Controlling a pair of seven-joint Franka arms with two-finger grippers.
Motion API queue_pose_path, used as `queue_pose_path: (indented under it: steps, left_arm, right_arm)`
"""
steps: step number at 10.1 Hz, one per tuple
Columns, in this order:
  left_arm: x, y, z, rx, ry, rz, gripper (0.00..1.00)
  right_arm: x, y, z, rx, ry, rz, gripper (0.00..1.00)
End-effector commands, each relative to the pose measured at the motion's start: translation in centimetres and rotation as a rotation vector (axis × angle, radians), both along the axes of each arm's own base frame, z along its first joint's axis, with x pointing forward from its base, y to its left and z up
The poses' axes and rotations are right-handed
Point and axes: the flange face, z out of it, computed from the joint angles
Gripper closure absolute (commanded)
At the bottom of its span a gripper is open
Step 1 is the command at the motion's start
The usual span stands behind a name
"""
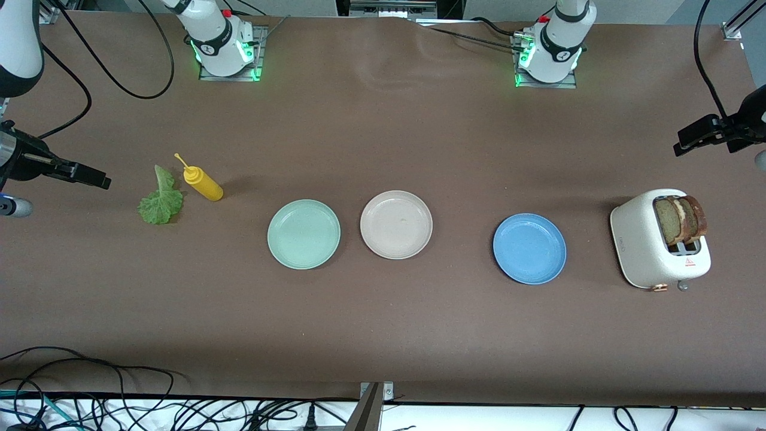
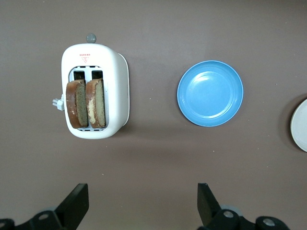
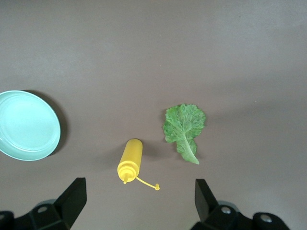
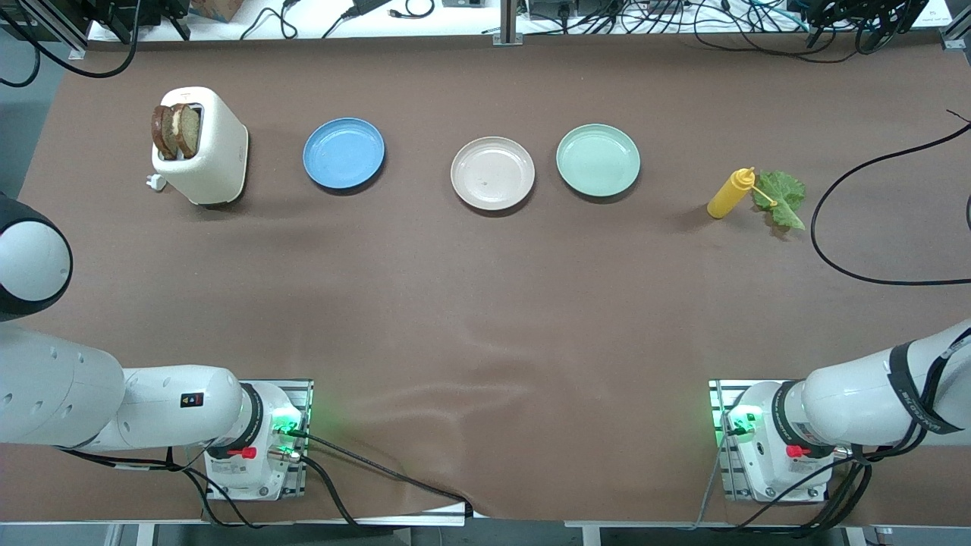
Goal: Make sandwich on beige plate with both arms
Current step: 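Move the left gripper down over the toast slices in the toaster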
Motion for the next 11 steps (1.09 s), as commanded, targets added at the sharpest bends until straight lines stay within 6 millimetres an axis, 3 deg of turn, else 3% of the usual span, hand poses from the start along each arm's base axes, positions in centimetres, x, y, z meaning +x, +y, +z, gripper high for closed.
queue_pose_path:
  steps: [1, 2, 4, 6, 8, 11]
  left_arm:
    - [0.5, 2.6, -2.3, 0.040, -0.034, 0.012, 0.00]
    - [0.6, 6.1, -3.8, 0.050, -0.072, 0.066, 0.00]
    - [0.6, 7.9, -5.3, 0.056, -0.091, 0.094, 0.00]
    - [0.6, 7.8, -6.0, 0.054, -0.074, 0.092, 0.00]
    - [0.8, 7.7, -9.8, 0.045, -0.012, 0.086, 0.00]
    - [2.3, 7.5, -13.6, 0.041, -0.011, 0.075, 0.00]
  right_arm:
    - [-0.1, -0.1, 0.2, -0.013, 0.008, -0.005, 0.00]
    - [-0.1, -0.1, 0.2, -0.013, 0.008, -0.005, 0.00]
    - [-0.1, -0.1, 0.2, -0.013, 0.008, -0.005, 0.00]
    - [-0.1, -0.1, 0.2, -0.013, 0.008, -0.005, 0.00]
    - [-0.1, -0.1, 0.2, -0.013, 0.008, -0.005, 0.00]
    - [-0.1, -0.1, 0.2, -0.013, 0.008, -0.005, 0.00]
